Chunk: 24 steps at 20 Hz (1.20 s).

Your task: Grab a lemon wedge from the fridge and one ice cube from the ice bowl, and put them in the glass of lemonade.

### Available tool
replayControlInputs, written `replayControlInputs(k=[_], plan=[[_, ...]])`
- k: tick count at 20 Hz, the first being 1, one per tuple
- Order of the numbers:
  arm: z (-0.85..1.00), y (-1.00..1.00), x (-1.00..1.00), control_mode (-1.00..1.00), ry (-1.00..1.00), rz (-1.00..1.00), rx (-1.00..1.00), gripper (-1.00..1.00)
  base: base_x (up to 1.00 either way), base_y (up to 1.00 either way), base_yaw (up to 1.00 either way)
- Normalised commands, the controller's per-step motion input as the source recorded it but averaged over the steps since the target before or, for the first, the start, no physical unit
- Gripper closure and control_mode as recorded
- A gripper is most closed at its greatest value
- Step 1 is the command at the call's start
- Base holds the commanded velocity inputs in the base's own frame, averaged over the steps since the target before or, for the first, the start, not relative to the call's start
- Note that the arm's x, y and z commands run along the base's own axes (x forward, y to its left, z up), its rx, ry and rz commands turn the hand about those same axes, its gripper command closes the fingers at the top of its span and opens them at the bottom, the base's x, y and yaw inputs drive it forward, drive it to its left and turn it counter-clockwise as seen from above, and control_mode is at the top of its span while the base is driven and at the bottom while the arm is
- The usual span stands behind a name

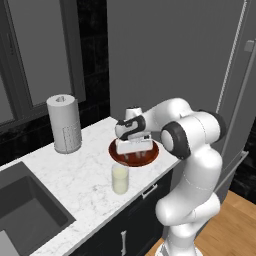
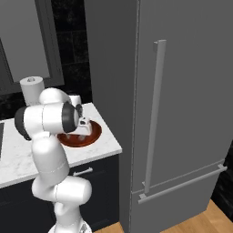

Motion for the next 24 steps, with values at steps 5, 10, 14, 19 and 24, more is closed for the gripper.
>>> replayControlInputs(k=[5,10,14,19,24], plan=[[0.0,0.05,-0.07,-1.0,0.0,0.0,0.0,-1.0,0.0,0.0,0.0],[0.0,0.0,0.0,-1.0,0.0,0.0,0.0,-1.0,0.0,0.0,0.0],[0.0,0.0,0.11,-1.0,0.0,0.0,-0.02,-1.0,0.0,0.0,0.0],[0.0,0.0,0.22,-1.0,0.0,0.0,-0.02,-1.0,0.0,0.0,0.0],[0.0,0.0,0.06,-1.0,0.0,0.0,0.0,-1.0,0.0,0.0,0.0]])
